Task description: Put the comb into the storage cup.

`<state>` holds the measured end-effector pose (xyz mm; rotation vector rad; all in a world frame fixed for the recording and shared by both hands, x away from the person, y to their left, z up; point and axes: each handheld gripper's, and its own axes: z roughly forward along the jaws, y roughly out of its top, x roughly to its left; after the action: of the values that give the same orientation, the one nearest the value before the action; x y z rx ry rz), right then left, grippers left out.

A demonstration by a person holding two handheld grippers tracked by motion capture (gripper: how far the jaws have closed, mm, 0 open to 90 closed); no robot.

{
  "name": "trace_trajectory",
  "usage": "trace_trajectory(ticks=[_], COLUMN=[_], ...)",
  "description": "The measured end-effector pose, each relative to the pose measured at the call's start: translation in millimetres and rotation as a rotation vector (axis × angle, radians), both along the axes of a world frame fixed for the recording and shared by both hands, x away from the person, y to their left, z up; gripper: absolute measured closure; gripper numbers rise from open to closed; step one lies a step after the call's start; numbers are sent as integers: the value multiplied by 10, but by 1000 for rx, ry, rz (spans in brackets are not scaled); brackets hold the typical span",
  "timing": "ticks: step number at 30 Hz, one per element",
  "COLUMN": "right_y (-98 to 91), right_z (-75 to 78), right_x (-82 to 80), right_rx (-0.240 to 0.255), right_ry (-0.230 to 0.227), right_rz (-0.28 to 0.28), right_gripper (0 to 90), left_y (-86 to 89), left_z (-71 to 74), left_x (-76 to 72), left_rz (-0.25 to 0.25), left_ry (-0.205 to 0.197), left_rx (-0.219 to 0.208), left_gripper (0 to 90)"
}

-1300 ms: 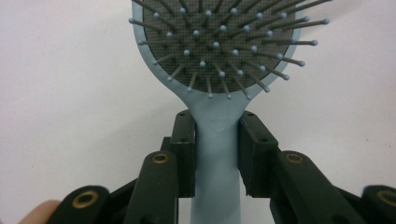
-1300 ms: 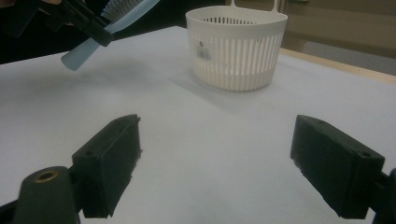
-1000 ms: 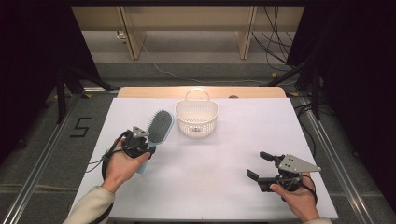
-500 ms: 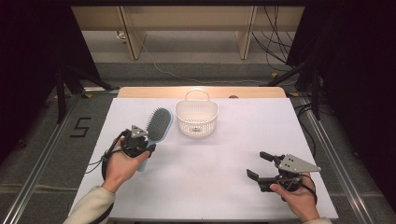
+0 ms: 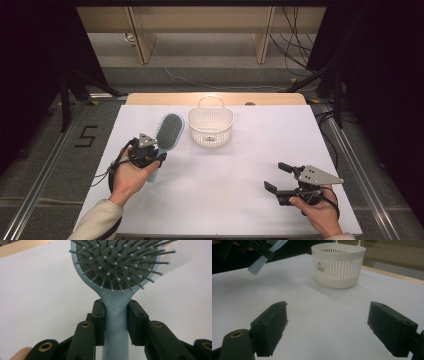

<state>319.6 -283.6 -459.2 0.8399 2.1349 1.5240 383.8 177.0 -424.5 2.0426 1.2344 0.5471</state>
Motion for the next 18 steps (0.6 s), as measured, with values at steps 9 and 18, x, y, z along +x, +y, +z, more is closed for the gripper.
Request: trace_trajectory(ticks=[9,18], right_y=[1,2], right_z=[0,-1], right_x=[-1,0], right_rx=[0,0], right_ry=[0,1], right_rz=[0,0], right_gripper=[166,166], left_y=[-2,-8], left_z=[14,19], left_x=[-4,-7], left_rz=[2,5], left_ry=[-16,-29], left_rx=[-9,-18], left_gripper=[699,699])
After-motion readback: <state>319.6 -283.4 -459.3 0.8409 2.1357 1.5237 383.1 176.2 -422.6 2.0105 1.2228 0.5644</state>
